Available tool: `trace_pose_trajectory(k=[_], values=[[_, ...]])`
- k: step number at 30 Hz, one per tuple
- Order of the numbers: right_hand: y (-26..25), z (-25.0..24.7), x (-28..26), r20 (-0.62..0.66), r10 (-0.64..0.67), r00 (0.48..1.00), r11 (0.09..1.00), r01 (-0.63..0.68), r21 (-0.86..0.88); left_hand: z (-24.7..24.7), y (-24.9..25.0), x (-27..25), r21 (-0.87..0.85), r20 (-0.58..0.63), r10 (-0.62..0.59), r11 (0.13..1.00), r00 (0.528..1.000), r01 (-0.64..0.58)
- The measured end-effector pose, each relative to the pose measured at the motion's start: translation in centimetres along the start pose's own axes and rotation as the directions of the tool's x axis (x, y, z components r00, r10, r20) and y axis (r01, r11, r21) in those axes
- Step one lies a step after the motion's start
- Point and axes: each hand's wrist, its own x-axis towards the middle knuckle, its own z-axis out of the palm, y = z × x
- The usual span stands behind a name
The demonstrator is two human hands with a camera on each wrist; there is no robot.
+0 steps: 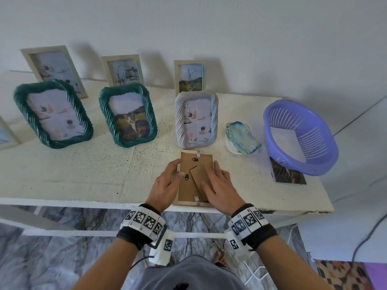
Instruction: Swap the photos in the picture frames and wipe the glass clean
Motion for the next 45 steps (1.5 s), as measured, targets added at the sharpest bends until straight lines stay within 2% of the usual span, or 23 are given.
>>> trace_pose_trajectory(k=[4,7,10,13,15,18,21,24,27,30,33,35,36,37,38,40,41,43,45], values=[[0.4,-0.6,-0.3,0.017,-0.011,1.000,0.995,0.009,0.103,0.1,2.9,0.1,-0.235,-0.129,-0.077,0.971,0.989,0.045],[0.5,-1.3,-0.6,-0.009,-0.035,0.999,0.978,0.036,0.205,0.4,5.4,0.4,-0.332,-0.193,-0.137,0.941,0.972,0.067],[0.1,-2.8,-1.4,-0.095,-0.034,0.995,0.941,0.064,0.331,1.4,7.8,0.2,-0.367,-0.200,-0.093,0.930,0.975,0.013],[-0.3,-4.6,-2.5,-0.125,0.043,0.991,0.847,0.031,0.530,2.8,9.5,0.2,-0.429,-0.140,0.001,0.901,0.990,-0.061],[0.3,-5.3,-2.8,-0.152,0.106,0.983,0.790,0.010,0.613,3.8,10.0,0.6,-0.407,-0.085,0.052,0.910,0.995,-0.082],[1.7,-6.0,-3.1,-0.207,0.172,0.963,0.773,-0.002,0.634,5.1,8.9,1.6,-0.332,-0.051,0.054,0.941,0.997,-0.068],[3.2,-6.9,-3.5,-0.264,0.232,0.936,0.736,0.009,0.677,6.1,7.0,2.2,-0.171,-0.072,0.002,0.985,0.997,-0.015],[4.9,-6.8,-3.6,-0.262,0.292,0.920,0.688,-0.012,0.726,6.8,6.2,2.2,-0.100,-0.054,-0.112,0.989,0.992,0.106],[5.8,-6.4,-3.9,-0.205,0.377,0.903,0.556,-0.043,0.830,7.1,6.0,2.0,-0.206,0.025,-0.194,0.959,0.981,0.195],[5.3,-6.5,-4.1,-0.102,0.398,0.912,0.318,-0.033,0.947,6.7,6.9,1.7,-0.353,0.128,-0.222,0.900,0.967,0.254],[4.3,-6.6,-3.8,-0.048,0.346,0.937,0.156,-0.007,0.988,6.1,7.5,1.6,-0.504,0.094,-0.224,0.830,0.970,0.240],[3.7,-6.7,-3.4,-0.029,0.301,0.953,0.118,-0.007,0.993,5.7,7.5,1.6,-0.589,0.048,-0.238,0.778,0.970,0.220],[3.4,-6.8,-3.0,-0.025,0.271,0.962,0.138,-0.014,0.990,5.5,7.4,1.6,-0.612,0.024,-0.245,0.763,0.969,0.208],[3.2,-6.9,-2.7,-0.020,0.236,0.971,0.200,-0.028,0.979,5.2,7.3,1.6,-0.624,-0.005,-0.247,0.758,0.969,0.190],[2.9,-7.1,-2.3,-0.023,0.208,0.978,0.314,-0.045,0.948,4.9,7.1,1.5,-0.626,-0.040,-0.248,0.761,0.968,0.169],[2.9,-7.7,-1.1,-0.062,0.182,0.981,0.598,-0.061,0.799,4.0,6.8,1.4,-0.618,-0.105,-0.253,0.774,0.962,0.136],[2.9,-8.0,-0.3,-0.103,0.181,0.978,0.699,-0.055,0.713,3.6,6.7,1.4,-0.611,-0.129,-0.257,0.781,0.958,0.127],[3.1,-9.0,2.0,-0.234,0.176,0.956,0.826,-0.014,0.563,2.9,6.6,1.4,-0.589,-0.168,-0.258,0.800,0.951,0.114],[3.5,-10.1,5.0,-0.377,0.136,0.916,0.945,-0.006,0.326,2.1,6.6,1.4,-0.564,-0.196,-0.247,0.820,0.949,0.097]])
